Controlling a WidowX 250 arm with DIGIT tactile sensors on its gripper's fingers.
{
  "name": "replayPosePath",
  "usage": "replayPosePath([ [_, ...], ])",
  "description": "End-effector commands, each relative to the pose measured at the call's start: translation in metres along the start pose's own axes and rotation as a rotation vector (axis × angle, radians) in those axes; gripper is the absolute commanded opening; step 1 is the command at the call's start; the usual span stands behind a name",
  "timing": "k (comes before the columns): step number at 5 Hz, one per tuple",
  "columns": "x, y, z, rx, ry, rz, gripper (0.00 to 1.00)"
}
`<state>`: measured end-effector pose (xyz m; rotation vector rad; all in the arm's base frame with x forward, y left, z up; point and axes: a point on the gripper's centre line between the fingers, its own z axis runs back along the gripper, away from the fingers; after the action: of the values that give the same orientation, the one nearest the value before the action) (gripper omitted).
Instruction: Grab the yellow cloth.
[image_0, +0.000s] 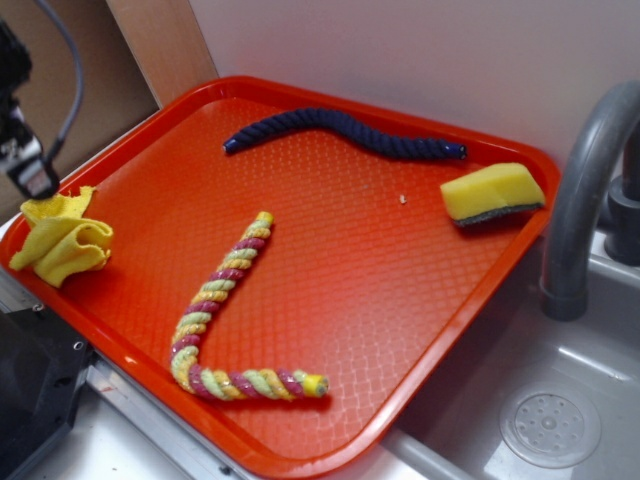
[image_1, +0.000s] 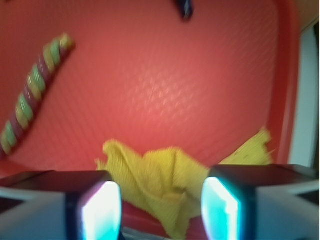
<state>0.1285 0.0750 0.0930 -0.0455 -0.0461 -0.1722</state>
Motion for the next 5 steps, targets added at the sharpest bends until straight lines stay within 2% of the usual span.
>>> replayPosePath([
  [1, -0.012, -0.006, -0.037, -0.023, 0.018, -0.024, 1.00],
  [2, -0.011, -0.003, -0.056, 0.010, 0.043, -0.031, 1.00],
  [3, -0.014, 0.014, -0.072, 0.039, 0.053, -0.008, 1.00],
  [4, -0.012, 0.020, -0.076, 0.055, 0.038, 0.029, 0.00],
  [5, -0.012, 0.014, -0.071, 0.062, 0.032, -0.007, 0.00],
])
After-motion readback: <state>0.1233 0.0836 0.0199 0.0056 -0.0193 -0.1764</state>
